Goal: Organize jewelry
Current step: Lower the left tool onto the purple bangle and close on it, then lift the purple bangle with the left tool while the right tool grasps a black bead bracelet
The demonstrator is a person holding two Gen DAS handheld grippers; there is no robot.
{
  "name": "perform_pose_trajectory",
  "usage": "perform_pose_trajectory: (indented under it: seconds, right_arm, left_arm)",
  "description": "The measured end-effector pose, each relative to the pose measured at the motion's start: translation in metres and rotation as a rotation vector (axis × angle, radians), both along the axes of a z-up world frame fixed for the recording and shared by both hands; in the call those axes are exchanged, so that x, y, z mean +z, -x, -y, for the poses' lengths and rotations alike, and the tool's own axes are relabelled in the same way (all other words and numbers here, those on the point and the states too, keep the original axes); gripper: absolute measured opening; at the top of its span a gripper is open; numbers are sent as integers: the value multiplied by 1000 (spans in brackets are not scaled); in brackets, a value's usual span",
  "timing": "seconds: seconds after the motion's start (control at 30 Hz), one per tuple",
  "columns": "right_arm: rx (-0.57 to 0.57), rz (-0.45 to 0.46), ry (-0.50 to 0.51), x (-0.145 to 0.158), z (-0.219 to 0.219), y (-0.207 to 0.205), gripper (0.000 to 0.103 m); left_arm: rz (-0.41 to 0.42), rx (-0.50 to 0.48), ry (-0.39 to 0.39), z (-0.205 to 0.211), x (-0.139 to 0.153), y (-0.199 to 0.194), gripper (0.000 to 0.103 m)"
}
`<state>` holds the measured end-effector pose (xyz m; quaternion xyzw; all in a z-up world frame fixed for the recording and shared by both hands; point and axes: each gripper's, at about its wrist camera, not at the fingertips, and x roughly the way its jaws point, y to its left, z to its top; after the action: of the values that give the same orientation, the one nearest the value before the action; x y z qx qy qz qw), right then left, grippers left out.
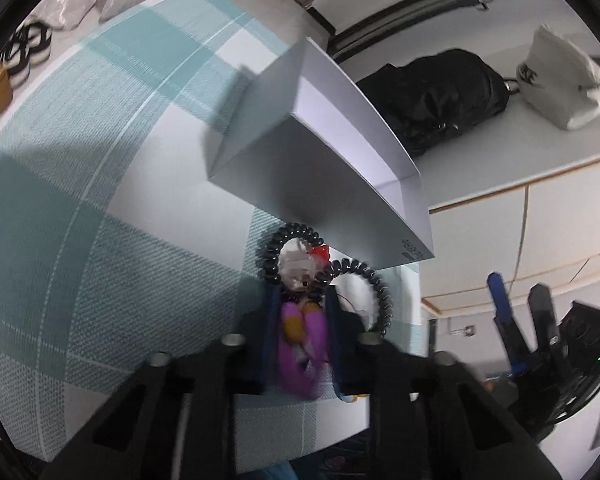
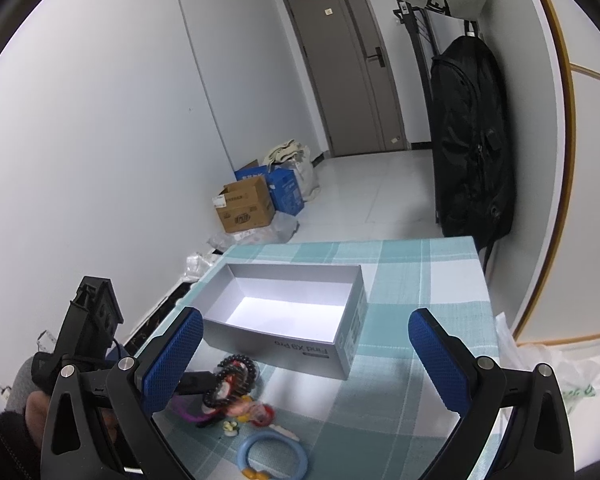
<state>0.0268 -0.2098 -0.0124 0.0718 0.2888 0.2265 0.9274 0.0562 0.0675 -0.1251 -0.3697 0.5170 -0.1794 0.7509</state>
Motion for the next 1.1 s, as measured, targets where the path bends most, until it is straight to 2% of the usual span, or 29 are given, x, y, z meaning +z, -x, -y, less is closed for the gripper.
perform_pose_trajectory:
  seconds: [0.13,0.23,0.33,0.5,0.63,0.8,0.9,0.97,1.1]
  right_arm:
    - [8,-11,4,-2,-2,0,103]
    - [15,-15,18,-4,-5,1,103]
    - [20,-18,30,-6,-8,1,103]
    - [35,-34,45,-10,-13,1,103]
    - [78,-95,42,-19,-21,-3,103]
    - [221,-215,11,-35,-43,-3,102]
    - [278,-238,26,-41,-56,1,96]
    - [312,-254,45,-45,-67,3,84]
    - [338,-285,92,-56,-81,3,66]
  left_arm:
    - [-22,17,-12,-4,0,2,14]
    - [-9,16,-17,-4,6,3,14]
    - [-2,8,-60,-4,11,7,14]
    - [0,21,-59,-7,18,9,14]
    - [51,47,-58,-15,34,12,14]
    - [89,92,-13,-29,44,11,14]
    - [107,111,-18,-34,49,12,14]
    - [114,119,-14,-36,50,11,14]
    - [128,116,-19,-37,54,10,14]
